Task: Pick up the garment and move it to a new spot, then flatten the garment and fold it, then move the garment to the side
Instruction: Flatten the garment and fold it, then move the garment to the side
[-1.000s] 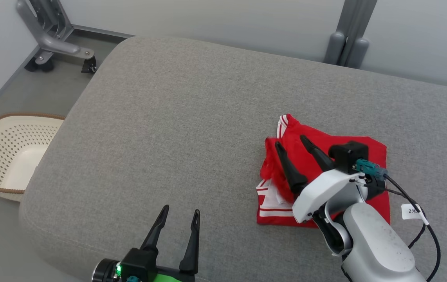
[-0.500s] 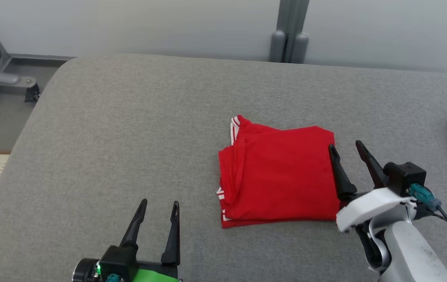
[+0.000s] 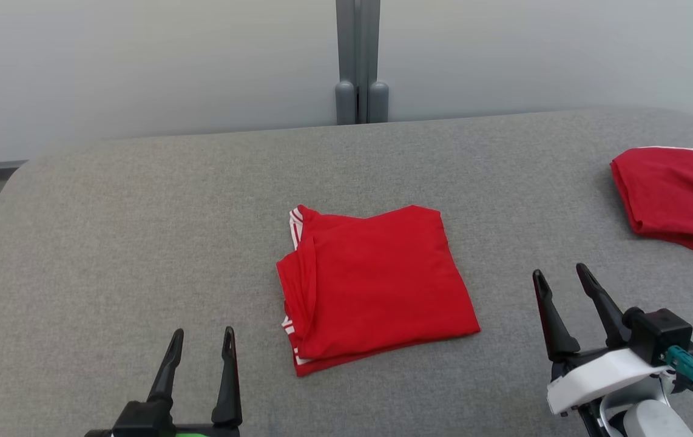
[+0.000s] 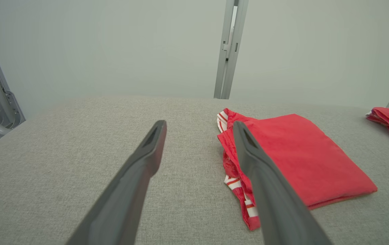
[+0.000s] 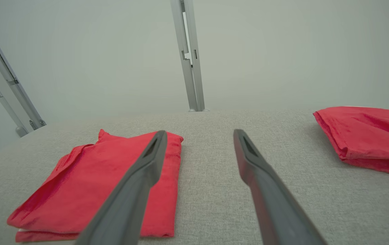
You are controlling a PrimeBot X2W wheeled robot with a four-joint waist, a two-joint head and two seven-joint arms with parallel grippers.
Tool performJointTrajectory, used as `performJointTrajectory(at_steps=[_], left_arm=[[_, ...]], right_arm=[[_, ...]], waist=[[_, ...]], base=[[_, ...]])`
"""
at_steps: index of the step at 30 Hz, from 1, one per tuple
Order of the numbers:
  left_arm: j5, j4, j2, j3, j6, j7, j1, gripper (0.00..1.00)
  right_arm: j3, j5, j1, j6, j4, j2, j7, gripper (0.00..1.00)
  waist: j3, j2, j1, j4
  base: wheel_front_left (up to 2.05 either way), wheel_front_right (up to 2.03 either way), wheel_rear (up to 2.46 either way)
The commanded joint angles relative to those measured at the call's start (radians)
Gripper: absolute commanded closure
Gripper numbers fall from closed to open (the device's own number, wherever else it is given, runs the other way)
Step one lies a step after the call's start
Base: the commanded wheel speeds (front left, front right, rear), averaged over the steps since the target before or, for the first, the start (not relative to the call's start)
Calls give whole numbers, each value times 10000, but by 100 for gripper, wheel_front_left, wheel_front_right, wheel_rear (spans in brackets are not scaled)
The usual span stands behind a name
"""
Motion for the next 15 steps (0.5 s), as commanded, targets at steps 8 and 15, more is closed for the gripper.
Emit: performJointTrajectory(at_steps=[8, 15], left_arm=[[13, -85, 19, 242, 44, -28, 807, 0], [219, -254, 18, 406, -27, -26, 1190, 0]], right_arm=[[-40, 157, 1225, -1, -638, -51, -26, 0], [-9, 155, 1845, -1, -702, 21, -27, 0]], waist=[[-948, 0, 0, -279], [-1391, 0, 0, -249]], base=[[0, 0, 0], [0, 0, 0]])
